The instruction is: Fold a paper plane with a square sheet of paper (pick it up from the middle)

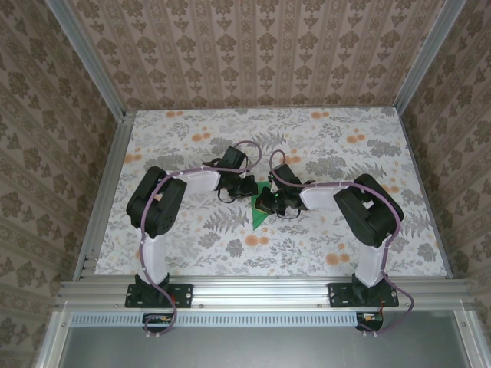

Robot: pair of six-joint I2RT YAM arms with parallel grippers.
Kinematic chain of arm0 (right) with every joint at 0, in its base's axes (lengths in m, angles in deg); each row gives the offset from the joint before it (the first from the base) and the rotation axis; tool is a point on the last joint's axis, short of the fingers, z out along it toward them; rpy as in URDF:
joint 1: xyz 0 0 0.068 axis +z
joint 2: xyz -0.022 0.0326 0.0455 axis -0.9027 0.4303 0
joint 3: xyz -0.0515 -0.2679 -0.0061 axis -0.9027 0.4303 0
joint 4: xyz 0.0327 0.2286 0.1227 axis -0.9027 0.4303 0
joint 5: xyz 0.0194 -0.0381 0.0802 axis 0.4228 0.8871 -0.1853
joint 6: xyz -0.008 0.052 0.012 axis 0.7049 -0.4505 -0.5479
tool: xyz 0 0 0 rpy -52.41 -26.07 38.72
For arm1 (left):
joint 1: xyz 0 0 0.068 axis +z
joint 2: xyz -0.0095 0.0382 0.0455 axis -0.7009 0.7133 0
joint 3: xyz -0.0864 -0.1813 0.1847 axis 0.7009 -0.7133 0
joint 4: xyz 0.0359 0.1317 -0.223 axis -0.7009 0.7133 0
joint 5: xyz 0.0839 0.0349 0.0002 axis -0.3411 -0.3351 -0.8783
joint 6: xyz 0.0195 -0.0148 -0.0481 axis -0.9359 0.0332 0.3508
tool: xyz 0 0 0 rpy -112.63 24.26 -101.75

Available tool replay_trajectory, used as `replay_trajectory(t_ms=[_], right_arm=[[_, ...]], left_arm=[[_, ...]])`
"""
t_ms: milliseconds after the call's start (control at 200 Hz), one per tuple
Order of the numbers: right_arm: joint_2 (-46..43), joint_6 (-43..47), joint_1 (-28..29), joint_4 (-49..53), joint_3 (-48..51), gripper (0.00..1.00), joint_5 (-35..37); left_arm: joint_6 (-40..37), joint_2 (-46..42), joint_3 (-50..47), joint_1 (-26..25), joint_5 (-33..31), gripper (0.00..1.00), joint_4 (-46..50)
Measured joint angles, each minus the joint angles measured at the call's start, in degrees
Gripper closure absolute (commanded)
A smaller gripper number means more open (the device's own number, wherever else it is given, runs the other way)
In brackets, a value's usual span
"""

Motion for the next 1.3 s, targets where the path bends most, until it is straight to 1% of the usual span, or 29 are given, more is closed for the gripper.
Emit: replay_trajectory(t_ms=[175,240,375,545,595,670,800,895,980,1035,1225,1300], right_arm=[[0.1,0.0,0.0,0.0,0.0,1.0,0.0],[0.2,0.0,0.0,0.0,-0.2,0.98,0.0],[0.3,0.2,0.0,0.0,-0.3,0.87,0.1],[0.3,0.5,0.0,-0.1,-0.8,0.71,0.0],[0.3,0.3,0.0,-0.2,-1.0,0.68,-0.1],[0.3,0.4,0.0,-0.4,-1.1,0.66,-0.2],[0.3,0.4,0.0,-0.5,-1.1,0.67,-0.2],[0.3,0.5,0.0,-0.4,-1.1,0.71,-0.2],[0.3,0.4,0.0,-0.1,-1.1,0.78,0.4],[0.3,0.5,0.0,0.1,-1.1,0.79,0.7],[0.3,0.4,0.0,0.5,-1.1,0.8,1.2],[0.3,0.5,0.0,0.5,-1.1,0.84,1.2]], left_arm=[[0.0,0.0,0.0,0.0,0.0,0.84,0.0],[0.2,-0.3,0.0,0.0,0.0,0.83,0.0],[1.3,-3.0,-2.1,0.6,-1.4,0.78,0.5],[4.0,-11.0,-7.8,4.6,-3.5,0.77,0.8],[4.7,-13.2,-9.4,5.9,-3.9,0.77,0.8],[5.3,-15.8,-11.5,7.6,-4.6,0.77,0.8],[5.9,-18.5,-14.4,8.9,-5.0,0.76,0.7],[6.0,-19.8,-15.9,9.0,-5.0,0.76,0.8],[6.0,-20.9,-16.9,9.0,-4.8,0.76,0.9],[6.0,-21.3,-17.2,9.0,-4.5,0.76,0.9],[6.1,-21.4,-17.4,7.5,-3.7,0.76,0.7],[6.2,-21.4,-17.4,6.4,-3.4,0.77,0.7]])
